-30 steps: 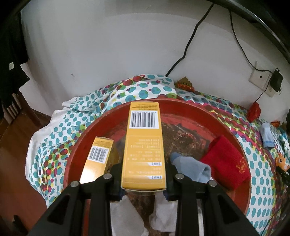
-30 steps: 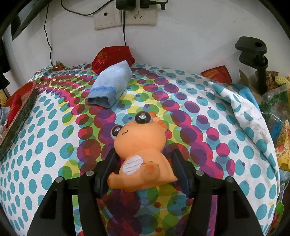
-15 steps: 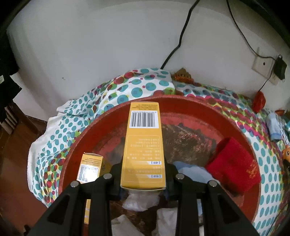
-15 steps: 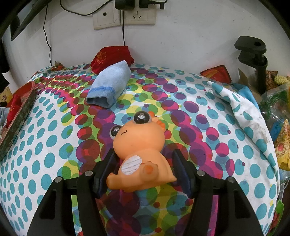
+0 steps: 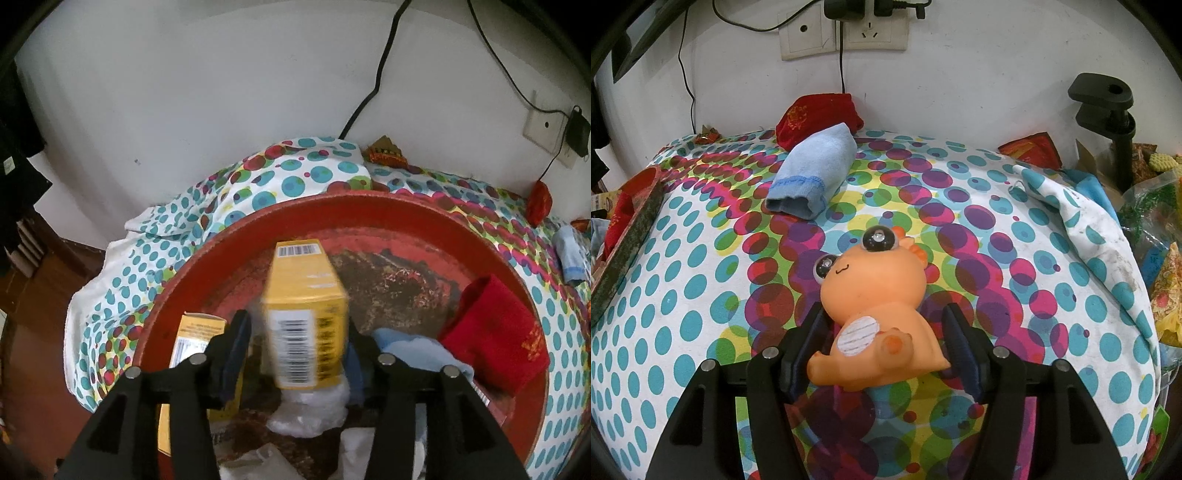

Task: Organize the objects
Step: 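Lower the yellow box into the red tray and open left tool, then carry the orange toy with right tool over the red tray, then lower the orange toy onto the red sock in the tray and open right tool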

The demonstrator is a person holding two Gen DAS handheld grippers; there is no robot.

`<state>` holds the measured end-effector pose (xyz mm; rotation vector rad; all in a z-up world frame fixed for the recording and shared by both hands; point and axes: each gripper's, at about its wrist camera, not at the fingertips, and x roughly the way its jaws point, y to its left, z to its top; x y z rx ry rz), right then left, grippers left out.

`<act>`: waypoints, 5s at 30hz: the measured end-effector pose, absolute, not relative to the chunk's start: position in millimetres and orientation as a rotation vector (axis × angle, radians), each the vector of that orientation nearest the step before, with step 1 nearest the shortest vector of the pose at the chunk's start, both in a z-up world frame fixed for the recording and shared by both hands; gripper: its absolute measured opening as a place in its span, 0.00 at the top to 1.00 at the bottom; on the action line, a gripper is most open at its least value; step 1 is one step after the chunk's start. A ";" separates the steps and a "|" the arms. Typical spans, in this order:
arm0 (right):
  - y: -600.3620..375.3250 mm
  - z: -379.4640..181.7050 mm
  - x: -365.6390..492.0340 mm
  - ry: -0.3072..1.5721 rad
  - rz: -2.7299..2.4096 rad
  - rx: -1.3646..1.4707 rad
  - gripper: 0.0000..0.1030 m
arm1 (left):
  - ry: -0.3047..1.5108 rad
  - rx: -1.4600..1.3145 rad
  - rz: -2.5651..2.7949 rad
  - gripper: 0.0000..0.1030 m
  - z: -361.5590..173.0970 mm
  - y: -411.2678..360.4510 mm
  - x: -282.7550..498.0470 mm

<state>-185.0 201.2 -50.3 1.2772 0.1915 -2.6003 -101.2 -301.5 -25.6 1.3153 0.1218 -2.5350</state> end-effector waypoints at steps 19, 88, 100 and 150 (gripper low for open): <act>201.9 -50.6 -185.9 0.194 -2.602 1.278 0.39 | 0.103 1.131 -2.617 0.50 4.6 -264.4 -9.8; -37.0 9.6 -98.8 0.321 -2.343 1.085 0.52 | 0.219 1.238 -2.524 0.44 0.2 -255.3 33.7; -122.2 2.9 -104.5 0.354 -2.244 1.105 0.51 | 0.246 1.243 -2.521 0.44 -1.0 -259.3 33.4; -142.0 7.4 -63.2 0.533 -2.393 1.110 0.04 | 0.236 1.188 -2.464 0.44 4.9 -265.1 38.6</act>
